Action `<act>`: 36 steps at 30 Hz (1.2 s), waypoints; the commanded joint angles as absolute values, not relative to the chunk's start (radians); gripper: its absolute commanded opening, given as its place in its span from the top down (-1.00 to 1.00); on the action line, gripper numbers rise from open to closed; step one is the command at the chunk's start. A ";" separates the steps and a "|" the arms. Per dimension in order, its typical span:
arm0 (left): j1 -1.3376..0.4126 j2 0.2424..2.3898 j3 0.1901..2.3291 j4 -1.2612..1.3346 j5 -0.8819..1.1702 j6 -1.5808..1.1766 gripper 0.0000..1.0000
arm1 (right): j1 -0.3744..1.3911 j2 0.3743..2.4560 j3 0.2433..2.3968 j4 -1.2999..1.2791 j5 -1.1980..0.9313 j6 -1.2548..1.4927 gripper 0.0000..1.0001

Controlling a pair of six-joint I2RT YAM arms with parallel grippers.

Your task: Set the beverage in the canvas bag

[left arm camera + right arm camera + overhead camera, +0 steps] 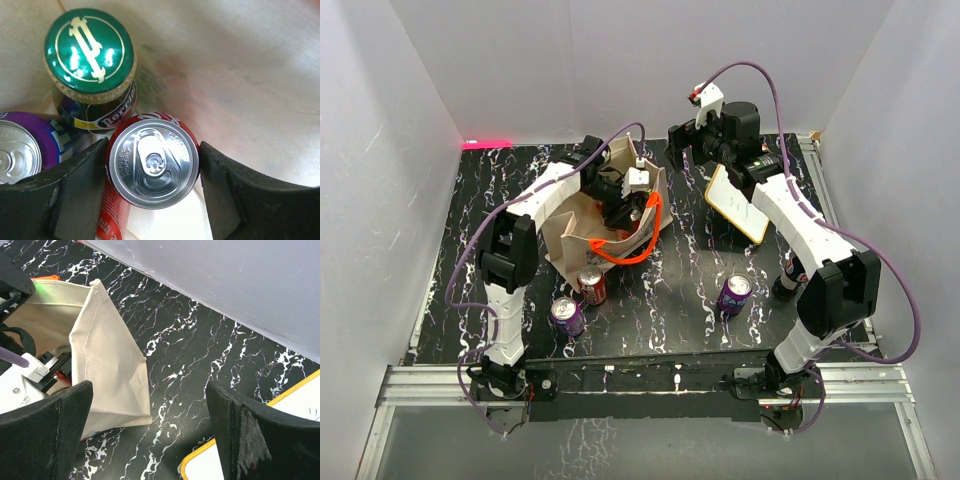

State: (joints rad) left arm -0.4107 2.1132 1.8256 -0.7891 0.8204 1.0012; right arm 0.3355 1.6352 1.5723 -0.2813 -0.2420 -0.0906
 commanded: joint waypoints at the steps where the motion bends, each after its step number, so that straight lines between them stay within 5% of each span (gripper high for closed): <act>1: -0.419 2.034 1.805 -0.804 0.890 1.001 0.84 | 0.331 1.586 1.569 -0.224 -0.249 -0.081 -1.00; 16: -0.419 2.028 1.773 -0.867 0.866 1.080 0.23 | 0.331 1.588 1.566 -0.224 -0.253 -0.080 -1.00; 26: -0.419 2.052 1.879 -1.106 0.891 1.262 0.79 | 0.331 1.579 1.554 -0.221 -0.256 -0.081 -1.00; 36: -0.410 2.025 1.869 -1.199 0.841 1.367 0.93 | 0.331 1.570 1.539 -0.215 -0.262 -0.070 -0.99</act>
State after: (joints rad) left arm -0.4088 2.0872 1.8828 -1.1202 0.7765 1.3087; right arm 0.3355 1.6264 1.5417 -0.2802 -0.2562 -0.0795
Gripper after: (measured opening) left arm 0.643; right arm 0.996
